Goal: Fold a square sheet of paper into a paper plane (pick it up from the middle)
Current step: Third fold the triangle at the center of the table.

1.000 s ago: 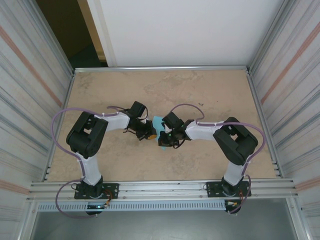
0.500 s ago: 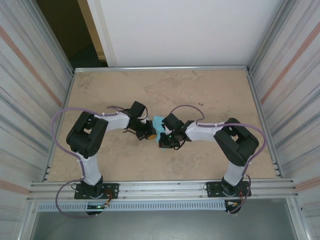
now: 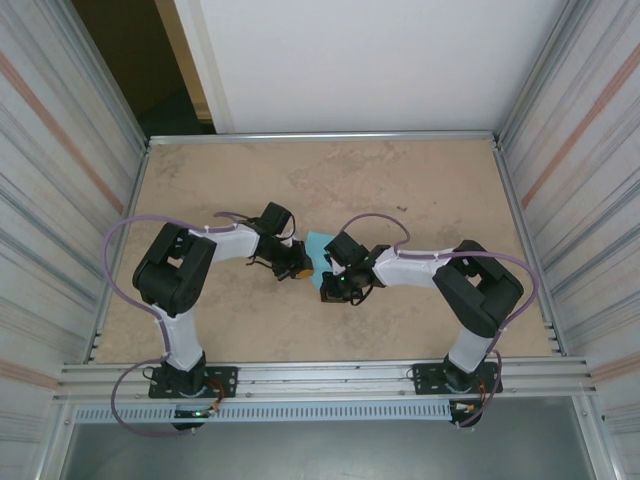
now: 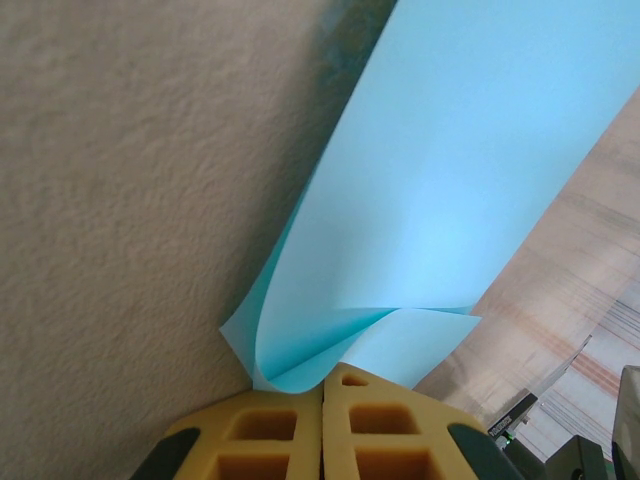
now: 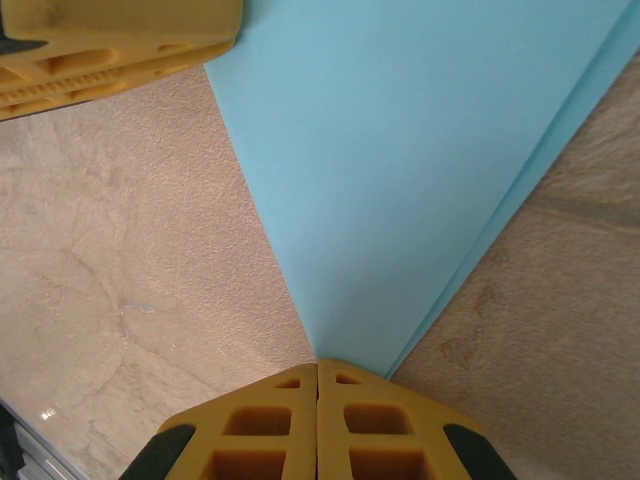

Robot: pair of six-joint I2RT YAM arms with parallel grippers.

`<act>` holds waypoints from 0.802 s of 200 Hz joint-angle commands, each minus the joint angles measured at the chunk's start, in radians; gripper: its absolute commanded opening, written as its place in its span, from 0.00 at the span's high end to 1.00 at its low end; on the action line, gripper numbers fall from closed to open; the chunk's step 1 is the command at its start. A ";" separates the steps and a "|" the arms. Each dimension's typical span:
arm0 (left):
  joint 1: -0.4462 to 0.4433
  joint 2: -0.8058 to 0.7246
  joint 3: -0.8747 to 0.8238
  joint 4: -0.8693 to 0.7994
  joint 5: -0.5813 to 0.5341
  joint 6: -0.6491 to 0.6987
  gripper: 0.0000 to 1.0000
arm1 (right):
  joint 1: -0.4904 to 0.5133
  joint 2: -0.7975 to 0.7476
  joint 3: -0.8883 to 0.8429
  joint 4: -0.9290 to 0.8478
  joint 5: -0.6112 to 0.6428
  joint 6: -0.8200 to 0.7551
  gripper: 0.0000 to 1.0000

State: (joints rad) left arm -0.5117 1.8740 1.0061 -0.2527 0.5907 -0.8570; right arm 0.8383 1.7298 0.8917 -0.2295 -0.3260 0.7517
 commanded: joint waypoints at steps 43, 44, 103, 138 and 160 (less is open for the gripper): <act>0.012 0.081 -0.039 -0.083 -0.141 0.013 0.92 | 0.017 -0.143 -0.058 -0.029 0.053 -0.005 0.94; 0.012 0.080 -0.039 -0.083 -0.140 0.013 0.92 | 0.016 -0.147 -0.058 -0.029 0.055 -0.005 0.94; 0.009 0.065 -0.032 -0.074 -0.118 -0.004 0.92 | -0.005 -0.100 0.010 0.039 0.082 0.071 0.97; 0.010 0.055 -0.037 -0.058 -0.099 -0.007 0.92 | -0.003 -0.013 0.059 0.035 0.084 0.101 0.99; 0.010 0.047 -0.036 -0.038 -0.079 -0.007 0.92 | -0.008 0.016 0.057 0.035 0.085 0.108 0.99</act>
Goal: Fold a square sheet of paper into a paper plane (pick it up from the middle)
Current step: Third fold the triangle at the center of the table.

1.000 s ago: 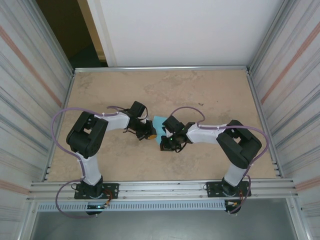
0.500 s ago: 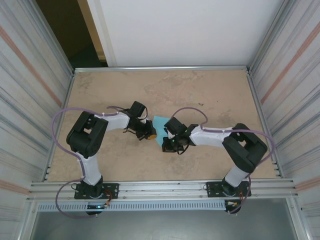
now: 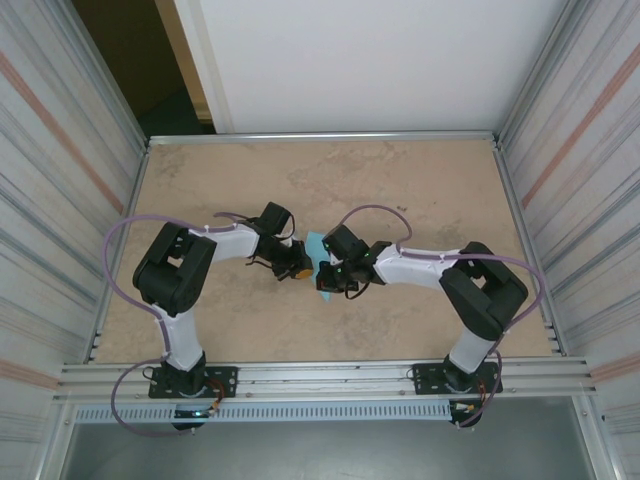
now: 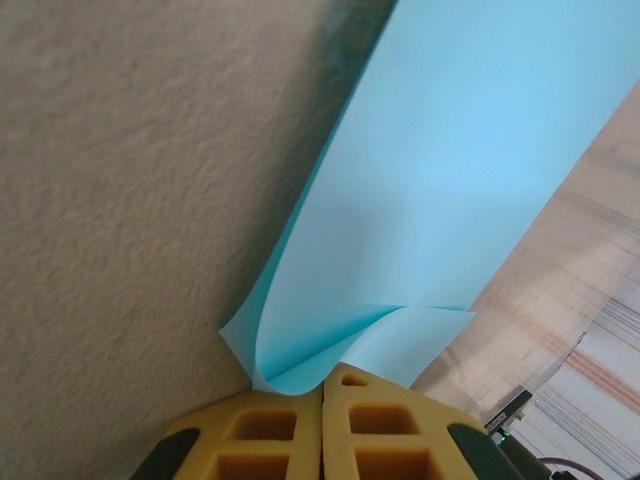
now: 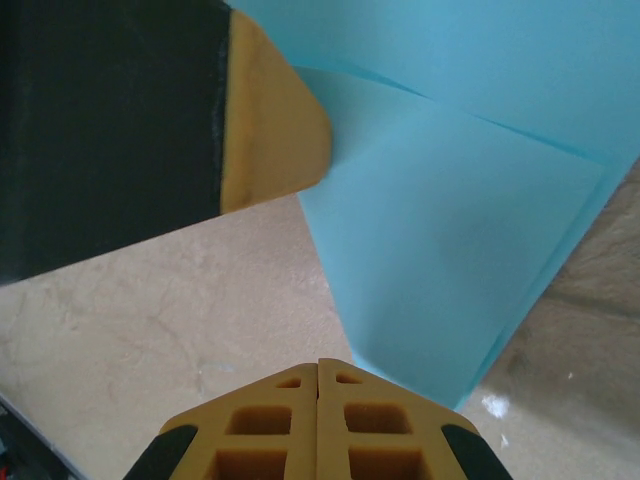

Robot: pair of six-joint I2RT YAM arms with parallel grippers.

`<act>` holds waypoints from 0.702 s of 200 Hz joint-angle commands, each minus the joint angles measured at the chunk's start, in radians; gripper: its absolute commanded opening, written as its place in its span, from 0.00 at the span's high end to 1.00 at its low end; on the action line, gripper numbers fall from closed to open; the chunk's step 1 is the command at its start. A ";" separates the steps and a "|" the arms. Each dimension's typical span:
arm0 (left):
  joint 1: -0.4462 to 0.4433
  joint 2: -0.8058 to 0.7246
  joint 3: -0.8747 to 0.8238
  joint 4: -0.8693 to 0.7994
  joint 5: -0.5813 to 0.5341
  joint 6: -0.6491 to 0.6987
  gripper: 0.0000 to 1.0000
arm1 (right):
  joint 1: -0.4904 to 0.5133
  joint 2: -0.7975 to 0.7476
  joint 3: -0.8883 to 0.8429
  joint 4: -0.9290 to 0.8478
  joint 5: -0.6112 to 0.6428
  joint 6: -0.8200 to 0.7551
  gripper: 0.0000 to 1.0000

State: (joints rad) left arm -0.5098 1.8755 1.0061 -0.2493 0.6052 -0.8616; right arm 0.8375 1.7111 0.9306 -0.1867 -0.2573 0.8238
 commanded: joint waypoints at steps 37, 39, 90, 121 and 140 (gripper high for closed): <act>0.008 0.044 -0.036 0.009 -0.037 0.005 0.91 | -0.007 0.073 0.012 -0.041 0.024 0.056 1.00; 0.008 0.043 -0.036 0.011 -0.034 0.006 0.91 | -0.008 0.075 0.011 -0.044 0.025 0.058 1.00; 0.017 -0.047 -0.031 0.111 0.049 0.099 0.88 | -0.016 0.081 -0.018 -0.084 0.016 0.057 1.00; 0.015 -0.121 -0.083 0.164 0.063 0.182 0.87 | -0.020 0.076 -0.024 -0.084 0.008 0.058 1.00; 0.016 -0.142 -0.132 0.212 0.076 0.184 0.87 | -0.020 0.077 -0.025 -0.082 0.002 0.061 1.00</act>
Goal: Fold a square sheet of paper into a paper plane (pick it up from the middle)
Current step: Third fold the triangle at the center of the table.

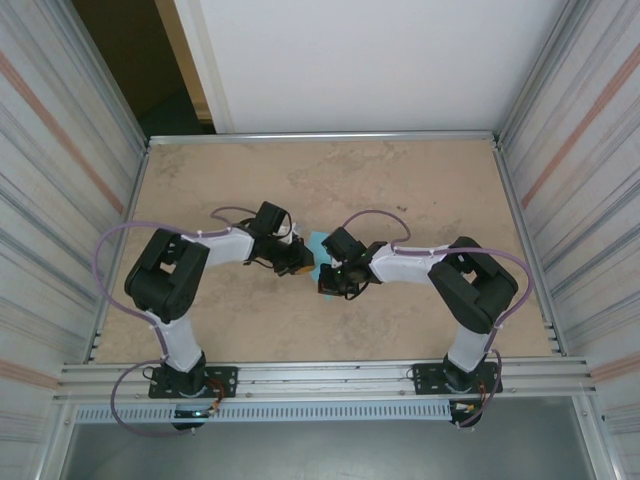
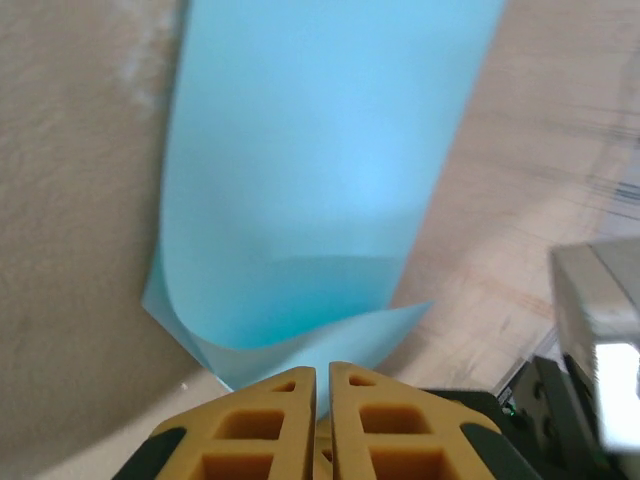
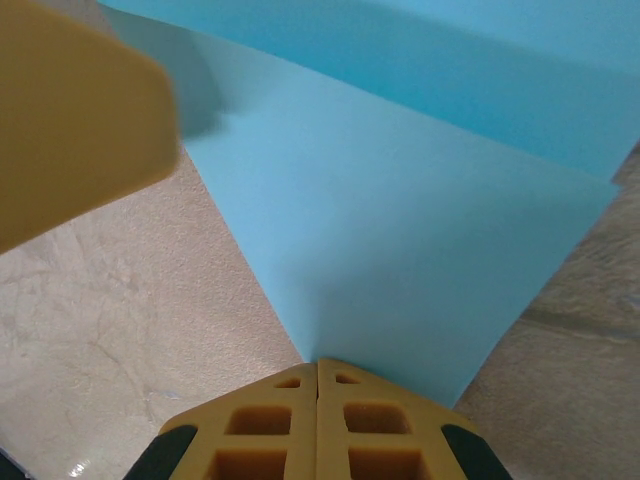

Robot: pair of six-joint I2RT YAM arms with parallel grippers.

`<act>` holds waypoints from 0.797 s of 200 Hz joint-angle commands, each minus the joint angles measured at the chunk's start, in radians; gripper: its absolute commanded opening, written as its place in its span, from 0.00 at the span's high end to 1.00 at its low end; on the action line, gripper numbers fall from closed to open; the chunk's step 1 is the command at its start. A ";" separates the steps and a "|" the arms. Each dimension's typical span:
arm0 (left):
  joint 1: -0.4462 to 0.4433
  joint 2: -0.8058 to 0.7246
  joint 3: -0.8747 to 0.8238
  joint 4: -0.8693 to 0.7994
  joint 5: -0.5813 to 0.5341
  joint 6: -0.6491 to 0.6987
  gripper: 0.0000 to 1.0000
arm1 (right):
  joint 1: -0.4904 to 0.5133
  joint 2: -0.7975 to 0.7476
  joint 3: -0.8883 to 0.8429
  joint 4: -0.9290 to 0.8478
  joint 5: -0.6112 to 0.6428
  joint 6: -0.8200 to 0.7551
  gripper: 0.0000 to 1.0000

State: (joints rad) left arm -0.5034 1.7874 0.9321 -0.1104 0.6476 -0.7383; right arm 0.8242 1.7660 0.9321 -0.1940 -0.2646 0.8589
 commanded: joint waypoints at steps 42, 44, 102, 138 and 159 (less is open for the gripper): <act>-0.004 -0.035 -0.089 0.113 0.039 0.057 0.88 | -0.005 0.027 -0.027 -0.068 -0.002 0.032 1.00; -0.006 -0.032 -0.087 0.115 0.039 0.057 0.88 | -0.005 0.029 -0.028 -0.068 -0.003 0.034 1.00; -0.042 0.021 -0.057 0.120 0.029 0.054 0.88 | -0.004 0.036 -0.029 -0.060 -0.016 0.043 1.00; -0.049 0.047 -0.044 0.094 -0.003 0.057 0.89 | -0.004 0.041 -0.032 -0.062 -0.023 0.045 1.00; -0.047 0.055 -0.033 0.044 -0.052 0.063 0.89 | -0.004 0.042 -0.036 -0.077 -0.024 0.045 1.00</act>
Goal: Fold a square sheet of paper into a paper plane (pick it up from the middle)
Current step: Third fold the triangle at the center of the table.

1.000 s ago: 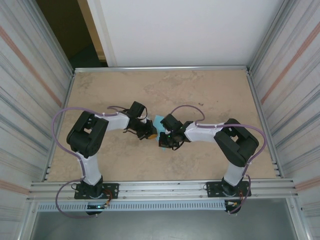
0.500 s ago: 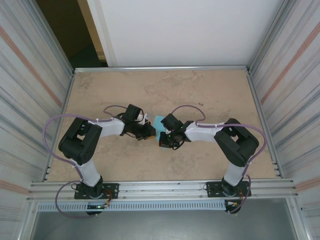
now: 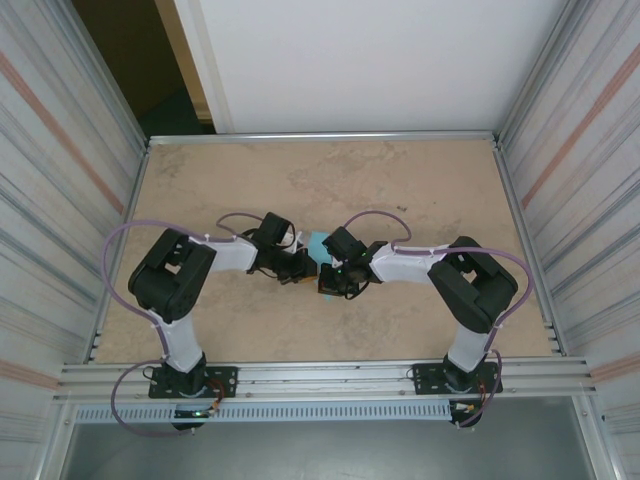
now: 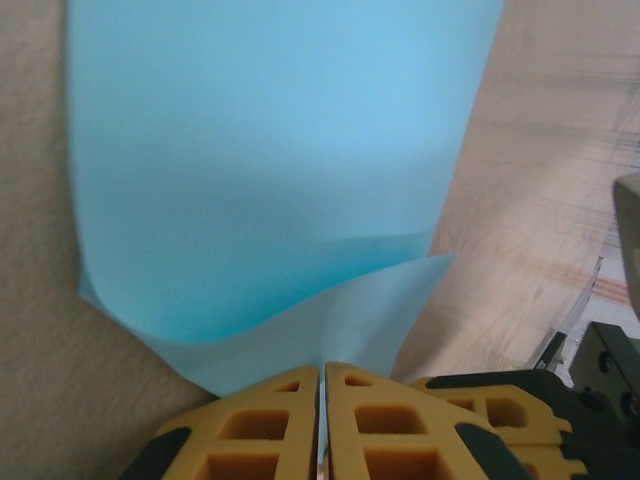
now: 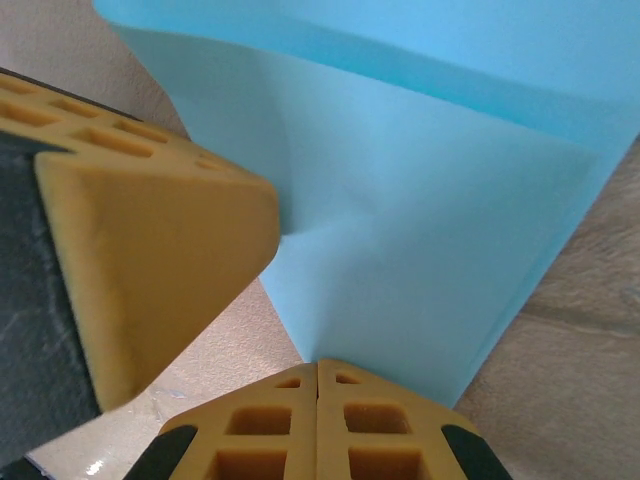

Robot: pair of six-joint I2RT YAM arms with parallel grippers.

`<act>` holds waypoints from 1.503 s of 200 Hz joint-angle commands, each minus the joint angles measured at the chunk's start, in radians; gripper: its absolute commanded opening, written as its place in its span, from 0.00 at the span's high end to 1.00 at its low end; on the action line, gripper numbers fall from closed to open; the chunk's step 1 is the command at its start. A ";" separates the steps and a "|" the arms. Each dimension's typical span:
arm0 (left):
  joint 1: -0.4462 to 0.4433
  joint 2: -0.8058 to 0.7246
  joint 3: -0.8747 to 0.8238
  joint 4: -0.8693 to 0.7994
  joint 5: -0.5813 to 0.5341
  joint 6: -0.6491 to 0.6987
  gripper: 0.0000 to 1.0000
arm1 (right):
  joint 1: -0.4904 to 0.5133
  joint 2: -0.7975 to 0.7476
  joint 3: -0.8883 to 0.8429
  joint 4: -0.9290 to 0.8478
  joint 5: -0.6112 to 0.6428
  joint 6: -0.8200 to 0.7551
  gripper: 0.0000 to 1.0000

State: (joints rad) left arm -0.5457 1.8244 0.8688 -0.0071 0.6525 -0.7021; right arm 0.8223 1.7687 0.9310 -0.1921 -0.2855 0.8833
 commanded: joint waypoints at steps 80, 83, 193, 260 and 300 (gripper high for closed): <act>0.091 0.113 0.177 -0.301 -0.171 0.107 0.89 | -0.001 0.038 -0.091 -0.120 -0.009 0.022 1.00; 0.097 0.118 0.184 -0.308 -0.174 0.108 0.89 | -0.002 0.037 -0.092 -0.121 -0.008 0.022 1.00; 0.235 0.114 0.330 -0.431 -0.172 0.177 0.88 | -0.008 0.020 -0.059 -0.135 -0.006 -0.019 1.00; 0.239 -0.046 0.229 -0.319 -0.129 0.091 0.76 | -0.023 -0.128 -0.008 -0.067 0.025 -0.049 0.89; 0.241 -0.155 0.096 -0.206 -0.108 0.013 0.59 | -0.012 -0.184 -0.050 0.020 0.122 0.058 0.73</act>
State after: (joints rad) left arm -0.3027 1.7351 1.0370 -0.2939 0.5236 -0.6258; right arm 0.8043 1.6146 0.9073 -0.2180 -0.2329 0.8806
